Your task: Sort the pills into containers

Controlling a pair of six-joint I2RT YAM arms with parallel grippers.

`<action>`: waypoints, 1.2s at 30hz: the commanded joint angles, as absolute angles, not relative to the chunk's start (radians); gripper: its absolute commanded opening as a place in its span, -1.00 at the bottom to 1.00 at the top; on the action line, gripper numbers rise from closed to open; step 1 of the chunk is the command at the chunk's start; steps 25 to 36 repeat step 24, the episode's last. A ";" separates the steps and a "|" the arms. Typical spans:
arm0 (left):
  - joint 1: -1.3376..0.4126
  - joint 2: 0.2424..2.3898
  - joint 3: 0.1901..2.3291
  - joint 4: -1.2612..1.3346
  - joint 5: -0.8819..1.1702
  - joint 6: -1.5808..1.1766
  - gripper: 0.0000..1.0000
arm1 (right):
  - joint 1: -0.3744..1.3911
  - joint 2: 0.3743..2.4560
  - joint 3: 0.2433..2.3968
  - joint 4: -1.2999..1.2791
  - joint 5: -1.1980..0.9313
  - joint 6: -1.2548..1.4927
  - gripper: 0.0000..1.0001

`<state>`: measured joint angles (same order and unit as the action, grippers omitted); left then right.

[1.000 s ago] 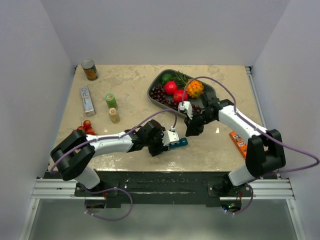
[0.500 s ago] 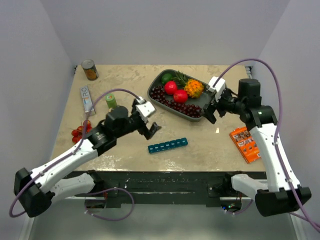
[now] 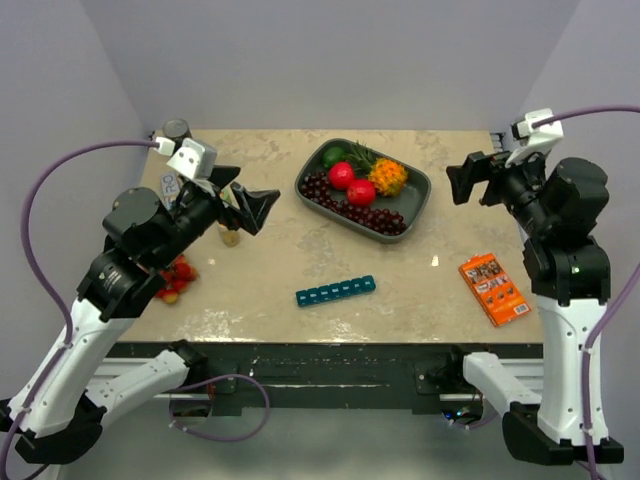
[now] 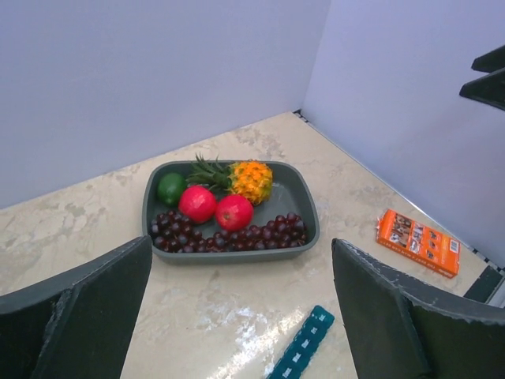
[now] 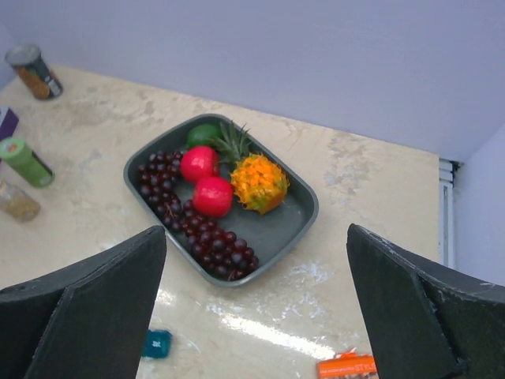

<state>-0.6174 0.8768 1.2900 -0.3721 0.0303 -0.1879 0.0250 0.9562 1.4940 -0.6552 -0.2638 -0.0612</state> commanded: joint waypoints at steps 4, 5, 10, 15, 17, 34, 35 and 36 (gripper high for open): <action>-0.615 0.828 1.322 -0.528 -0.031 -0.215 0.99 | 0.020 0.907 1.477 -0.618 -0.135 0.095 0.98; -0.615 0.824 1.321 -0.534 -0.029 -0.218 0.99 | 0.020 0.902 1.471 -0.618 -0.140 0.092 0.98; -0.614 0.802 1.309 -0.538 -0.025 -0.221 0.99 | 0.017 0.891 1.451 -0.617 -0.147 0.092 0.98; -0.615 0.779 1.289 -0.541 -0.023 -0.216 0.99 | 0.008 0.873 1.430 -0.624 -0.156 0.095 0.98; -0.614 0.767 1.278 -0.541 -0.023 -0.203 0.99 | 0.003 0.868 1.428 -0.629 -0.170 0.095 0.98; -0.614 0.747 1.266 -0.528 -0.018 -0.190 0.99 | -0.034 0.848 1.440 -0.644 -0.208 0.063 0.98; -0.614 0.747 1.266 -0.528 -0.018 -0.190 0.99 | -0.034 0.848 1.440 -0.644 -0.208 0.063 0.98; -0.614 0.747 1.266 -0.528 -0.018 -0.190 0.99 | -0.034 0.848 1.440 -0.644 -0.208 0.063 0.98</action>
